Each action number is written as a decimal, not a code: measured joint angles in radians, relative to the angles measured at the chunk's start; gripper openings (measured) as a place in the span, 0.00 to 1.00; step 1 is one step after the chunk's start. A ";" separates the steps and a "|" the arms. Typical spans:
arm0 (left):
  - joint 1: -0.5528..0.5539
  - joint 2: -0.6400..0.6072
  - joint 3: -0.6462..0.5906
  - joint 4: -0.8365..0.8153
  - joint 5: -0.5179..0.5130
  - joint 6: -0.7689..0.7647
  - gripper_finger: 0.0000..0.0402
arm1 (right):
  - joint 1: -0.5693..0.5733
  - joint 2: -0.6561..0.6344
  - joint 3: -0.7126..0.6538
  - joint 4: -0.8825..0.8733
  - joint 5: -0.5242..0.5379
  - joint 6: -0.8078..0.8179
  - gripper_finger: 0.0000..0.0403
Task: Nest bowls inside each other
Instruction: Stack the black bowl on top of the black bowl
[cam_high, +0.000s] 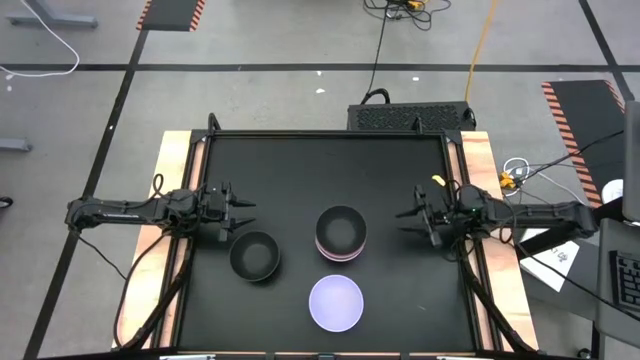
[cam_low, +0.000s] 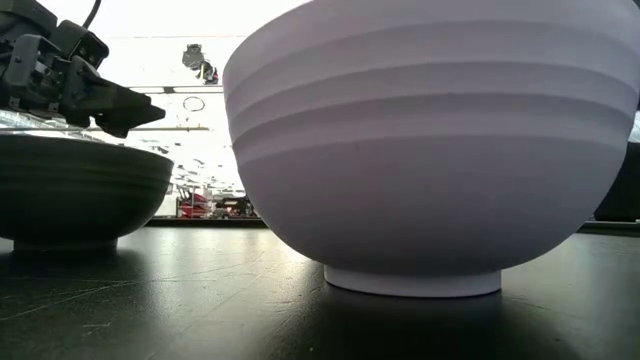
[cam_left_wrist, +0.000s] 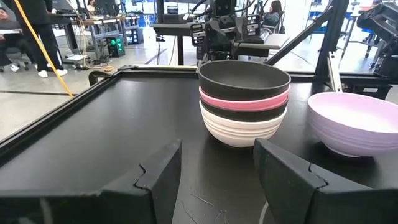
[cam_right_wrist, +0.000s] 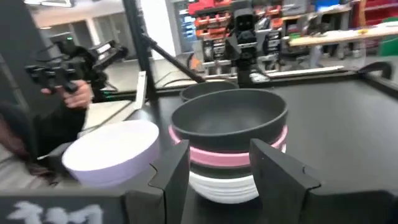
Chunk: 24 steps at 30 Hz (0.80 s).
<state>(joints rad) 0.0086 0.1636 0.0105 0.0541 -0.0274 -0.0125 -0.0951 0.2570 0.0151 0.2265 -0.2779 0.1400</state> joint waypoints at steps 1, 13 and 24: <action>0.000 0.000 0.000 -0.002 0.000 -0.001 0.50 | 0.009 0.000 0.000 -0.005 0.022 -0.004 0.39; 0.000 0.000 0.000 -0.029 0.000 0.000 0.50 | 0.019 -0.005 0.000 -0.164 0.096 -0.068 0.39; 0.000 0.000 0.000 -0.027 0.004 0.042 0.50 | 0.019 -0.007 -0.001 -0.168 0.095 -0.054 0.39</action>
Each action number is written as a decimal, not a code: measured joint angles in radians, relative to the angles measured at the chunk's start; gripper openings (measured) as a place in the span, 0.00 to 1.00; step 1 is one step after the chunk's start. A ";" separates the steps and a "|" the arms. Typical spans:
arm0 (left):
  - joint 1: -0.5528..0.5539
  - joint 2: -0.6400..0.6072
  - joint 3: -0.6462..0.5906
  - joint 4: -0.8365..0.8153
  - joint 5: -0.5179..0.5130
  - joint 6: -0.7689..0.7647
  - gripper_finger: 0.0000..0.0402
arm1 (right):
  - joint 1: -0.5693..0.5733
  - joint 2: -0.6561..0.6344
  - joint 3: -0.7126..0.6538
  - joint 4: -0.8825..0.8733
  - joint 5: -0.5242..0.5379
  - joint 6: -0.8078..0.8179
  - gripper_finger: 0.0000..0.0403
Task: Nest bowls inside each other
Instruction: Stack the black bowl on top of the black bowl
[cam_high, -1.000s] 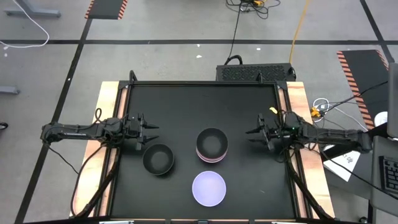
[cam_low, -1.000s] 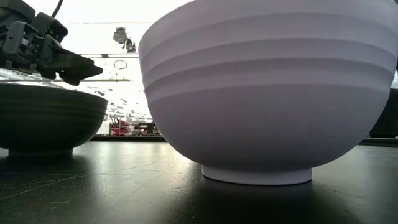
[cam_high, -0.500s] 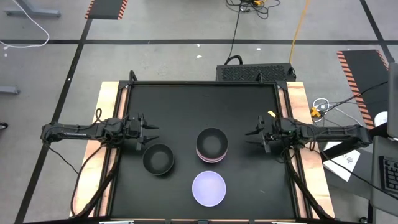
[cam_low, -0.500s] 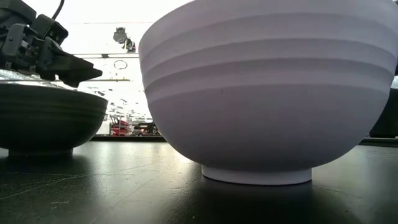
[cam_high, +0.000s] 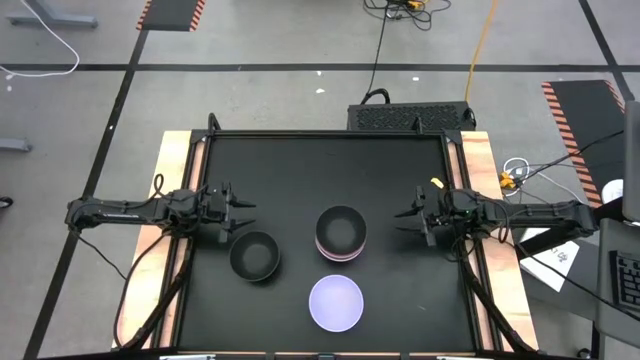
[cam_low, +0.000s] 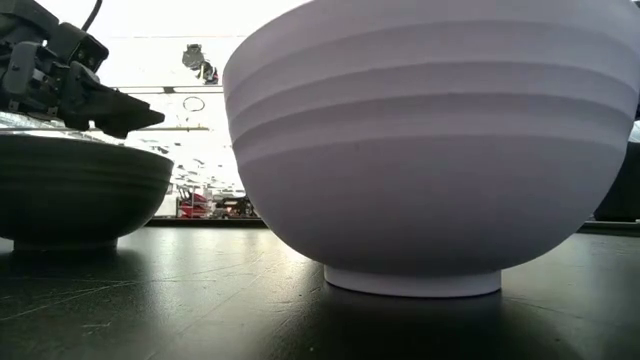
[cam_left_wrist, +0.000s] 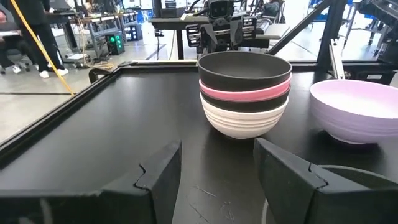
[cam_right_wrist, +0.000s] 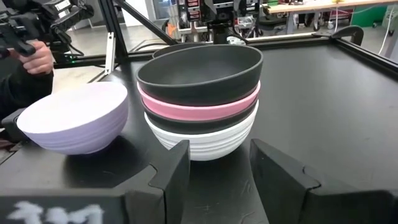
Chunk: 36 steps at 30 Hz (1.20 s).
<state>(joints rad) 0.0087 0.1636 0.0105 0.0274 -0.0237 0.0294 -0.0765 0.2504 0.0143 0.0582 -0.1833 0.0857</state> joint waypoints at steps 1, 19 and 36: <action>0.000 0.000 0.000 0.007 0.007 0.004 0.50 | 0.000 0.000 0.000 0.000 0.000 0.000 0.39; 0.000 0.041 0.150 -0.099 0.023 -0.183 0.50 | 0.000 0.000 0.000 -0.003 -0.001 0.007 0.39; 0.000 0.450 0.386 -0.432 0.169 -0.460 0.77 | 0.000 0.010 0.000 -0.014 -0.002 0.034 0.39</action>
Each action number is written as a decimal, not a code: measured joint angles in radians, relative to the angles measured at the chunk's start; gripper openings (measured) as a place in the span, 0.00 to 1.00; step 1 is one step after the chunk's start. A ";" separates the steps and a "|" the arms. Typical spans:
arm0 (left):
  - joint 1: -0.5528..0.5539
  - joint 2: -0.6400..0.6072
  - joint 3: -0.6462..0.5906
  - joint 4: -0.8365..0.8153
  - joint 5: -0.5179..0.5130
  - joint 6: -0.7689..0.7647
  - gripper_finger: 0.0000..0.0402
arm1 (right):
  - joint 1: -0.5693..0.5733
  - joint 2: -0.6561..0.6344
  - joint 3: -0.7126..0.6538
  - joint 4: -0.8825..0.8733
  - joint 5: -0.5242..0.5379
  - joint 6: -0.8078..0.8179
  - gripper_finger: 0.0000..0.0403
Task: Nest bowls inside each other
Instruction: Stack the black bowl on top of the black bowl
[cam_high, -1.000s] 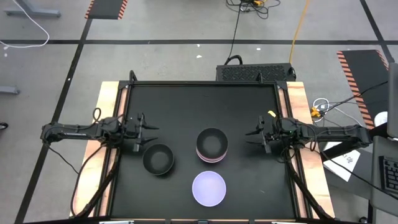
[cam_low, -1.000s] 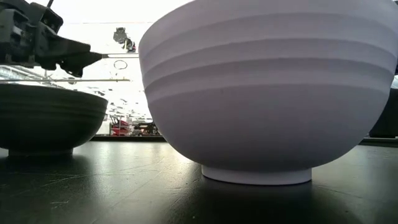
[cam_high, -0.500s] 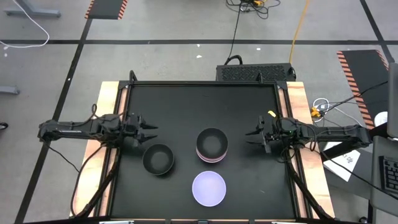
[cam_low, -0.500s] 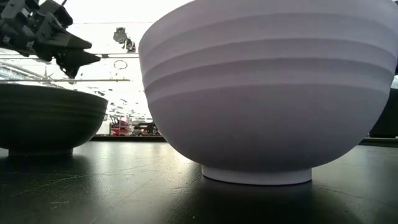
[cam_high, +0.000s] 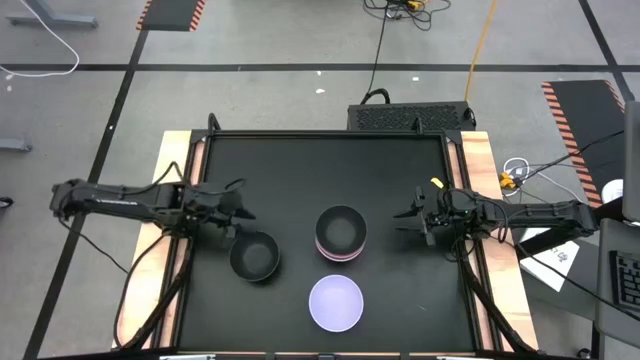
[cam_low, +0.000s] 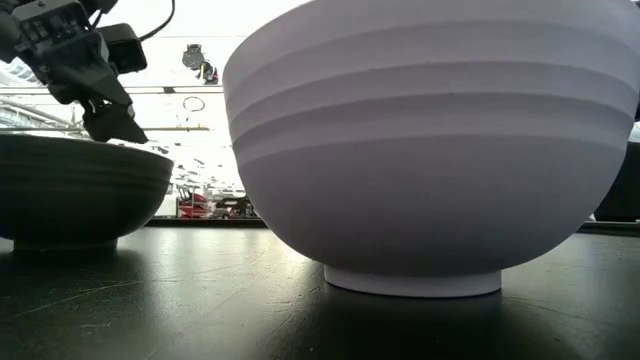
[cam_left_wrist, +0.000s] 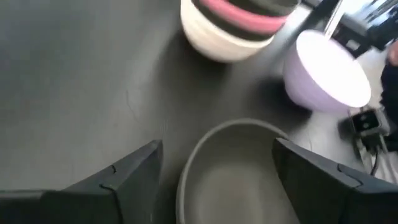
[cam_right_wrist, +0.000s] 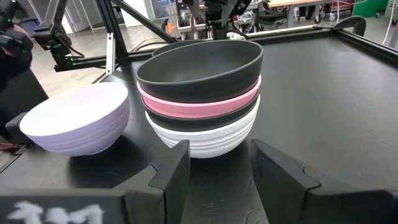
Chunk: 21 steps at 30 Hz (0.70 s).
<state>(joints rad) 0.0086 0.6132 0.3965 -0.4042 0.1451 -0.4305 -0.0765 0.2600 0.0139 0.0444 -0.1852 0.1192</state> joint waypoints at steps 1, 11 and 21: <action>0.000 0.022 0.018 -0.023 0.012 -0.005 0.78 | 0.000 0.000 0.000 0.000 0.000 0.000 0.39; 0.000 0.172 0.138 -0.268 0.044 -0.071 0.78 | 0.000 0.000 0.000 -0.001 0.000 0.026 0.39; 0.000 0.253 0.145 -0.301 0.030 -0.073 0.76 | 0.000 0.029 0.000 -0.002 -0.002 0.026 0.39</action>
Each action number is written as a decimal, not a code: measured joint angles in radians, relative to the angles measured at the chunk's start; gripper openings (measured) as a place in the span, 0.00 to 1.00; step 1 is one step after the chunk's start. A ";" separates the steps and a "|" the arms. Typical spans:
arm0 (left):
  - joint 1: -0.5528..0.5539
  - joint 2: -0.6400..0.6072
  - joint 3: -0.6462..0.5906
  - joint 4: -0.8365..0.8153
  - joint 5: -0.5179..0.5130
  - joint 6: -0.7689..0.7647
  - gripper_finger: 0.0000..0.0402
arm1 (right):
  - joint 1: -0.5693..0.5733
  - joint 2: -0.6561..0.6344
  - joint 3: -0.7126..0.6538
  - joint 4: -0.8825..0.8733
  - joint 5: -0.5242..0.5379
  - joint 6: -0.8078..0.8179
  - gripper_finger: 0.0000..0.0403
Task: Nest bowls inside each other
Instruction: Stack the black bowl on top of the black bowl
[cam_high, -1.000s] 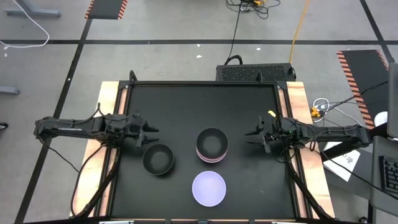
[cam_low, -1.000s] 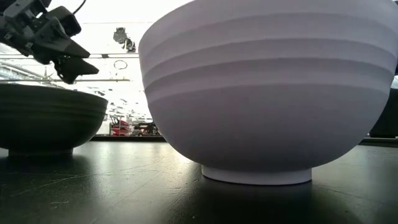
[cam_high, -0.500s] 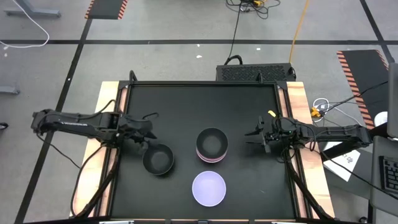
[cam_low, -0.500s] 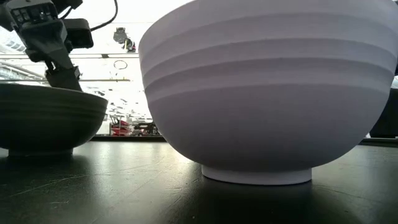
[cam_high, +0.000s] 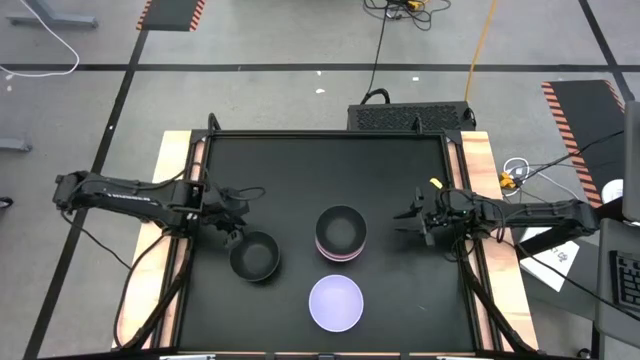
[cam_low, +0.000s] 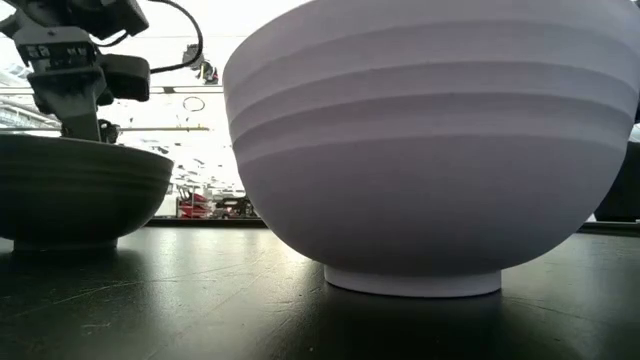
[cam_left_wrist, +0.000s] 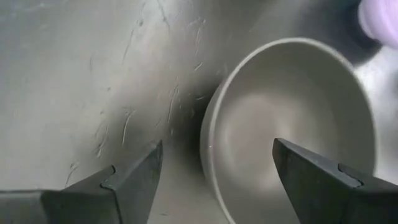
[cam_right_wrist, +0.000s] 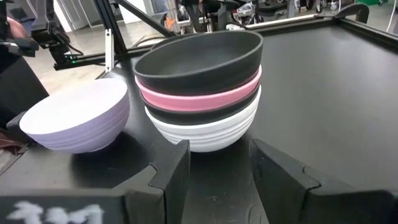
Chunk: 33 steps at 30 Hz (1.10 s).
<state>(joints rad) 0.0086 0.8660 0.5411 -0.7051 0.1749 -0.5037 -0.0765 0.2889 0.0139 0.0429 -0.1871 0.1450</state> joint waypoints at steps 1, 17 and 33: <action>0.000 0.007 0.000 -0.003 -0.002 0.000 0.75 | 0.000 0.006 0.000 0.000 0.000 0.000 0.39; 0.000 0.161 -0.001 0.012 -0.098 -0.008 0.68 | 0.000 0.028 0.000 0.000 -0.001 0.000 0.39; 0.000 0.261 -0.001 0.123 -0.077 0.045 0.04 | 0.000 0.028 0.000 0.000 -0.001 0.000 0.39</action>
<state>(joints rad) 0.0086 1.1267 0.5404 -0.5818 0.0983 -0.4584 -0.0765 0.3165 0.0139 0.0430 -0.1883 0.1448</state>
